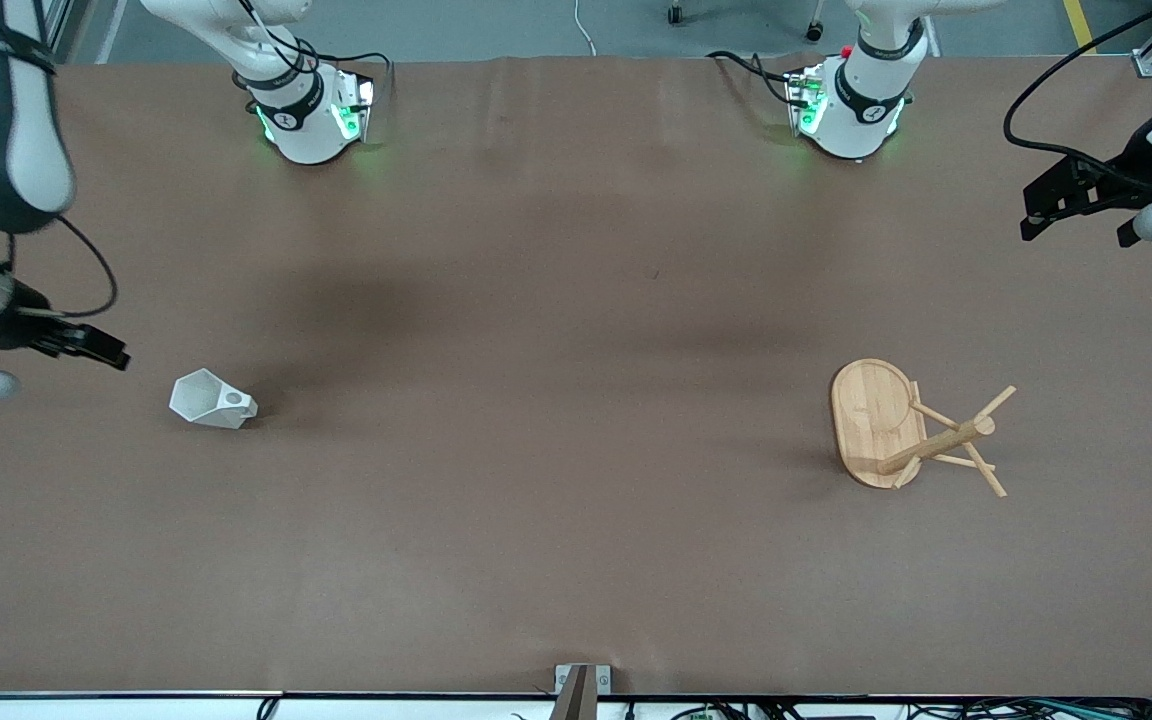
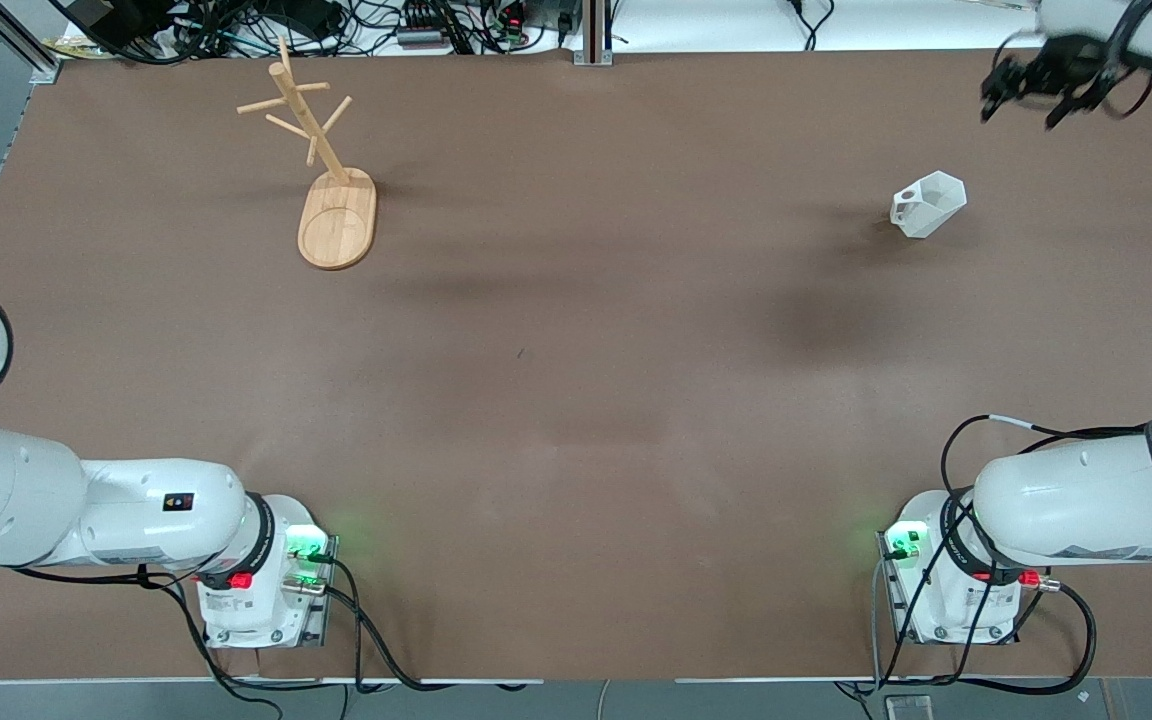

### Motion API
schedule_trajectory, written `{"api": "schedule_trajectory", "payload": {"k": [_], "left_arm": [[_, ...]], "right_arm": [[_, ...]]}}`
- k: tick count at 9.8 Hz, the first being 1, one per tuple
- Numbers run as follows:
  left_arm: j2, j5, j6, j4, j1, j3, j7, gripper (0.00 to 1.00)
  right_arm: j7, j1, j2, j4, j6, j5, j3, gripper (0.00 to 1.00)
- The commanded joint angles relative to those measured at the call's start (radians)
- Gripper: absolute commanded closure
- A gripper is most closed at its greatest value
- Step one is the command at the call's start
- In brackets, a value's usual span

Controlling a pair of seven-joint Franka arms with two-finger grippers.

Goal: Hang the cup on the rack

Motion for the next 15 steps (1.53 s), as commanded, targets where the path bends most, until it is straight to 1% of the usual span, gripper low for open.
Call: {"api": "schedule_trajectory", "payload": {"k": [1,2,3,5,6,8,10,11,12,13,14,15], "left_arm": [[0.025,0.003,-0.018,-0.001,0.000,-0.002,0.013,0.00],[0.025,0.003,-0.018,0.001,-0.003,-0.002,0.011,0.00],[0.025,0.001,-0.019,0.001,-0.004,-0.002,0.013,0.00],[0.025,0.001,-0.027,-0.001,-0.006,-0.002,0.013,0.00],[0.025,0.001,-0.035,-0.001,-0.006,-0.002,0.013,0.00],[0.025,0.001,-0.036,0.001,-0.001,-0.002,0.013,0.00],[0.026,0.001,-0.036,0.001,0.000,-0.002,0.013,0.00],[0.026,0.001,-0.036,0.007,-0.001,-0.002,0.013,0.00],[0.028,0.001,-0.036,0.007,-0.001,-0.002,0.013,0.00],[0.028,0.001,-0.036,0.007,-0.006,-0.002,0.014,0.00],[0.031,-0.003,-0.036,0.007,-0.009,-0.002,0.016,0.00],[0.040,-0.030,-0.036,0.007,-0.009,-0.002,0.015,0.00]], "right_arm": [[-0.078,-0.046,0.078,-0.117,0.203,0.007,0.001,0.00],[-0.080,-0.046,0.135,-0.134,0.280,0.007,0.002,0.00],[-0.080,-0.043,0.178,-0.132,0.314,0.017,0.004,0.00],[-0.080,-0.038,0.203,-0.138,0.325,0.019,0.007,0.07],[-0.080,-0.038,0.212,-0.138,0.333,0.020,0.008,0.13],[-0.080,-0.037,0.227,-0.138,0.351,0.022,0.010,0.32],[-0.078,-0.037,0.230,-0.137,0.351,0.028,0.012,0.66],[-0.080,-0.032,0.247,-0.132,0.356,0.087,0.012,0.86],[-0.080,-0.016,0.259,-0.129,0.379,0.135,0.012,0.99],[-0.087,-0.008,0.259,-0.128,0.377,0.137,0.012,1.00],[-0.151,-0.018,0.259,-0.125,0.379,0.137,0.012,1.00],[-0.184,-0.026,0.258,-0.122,0.370,0.139,0.010,1.00]]}}
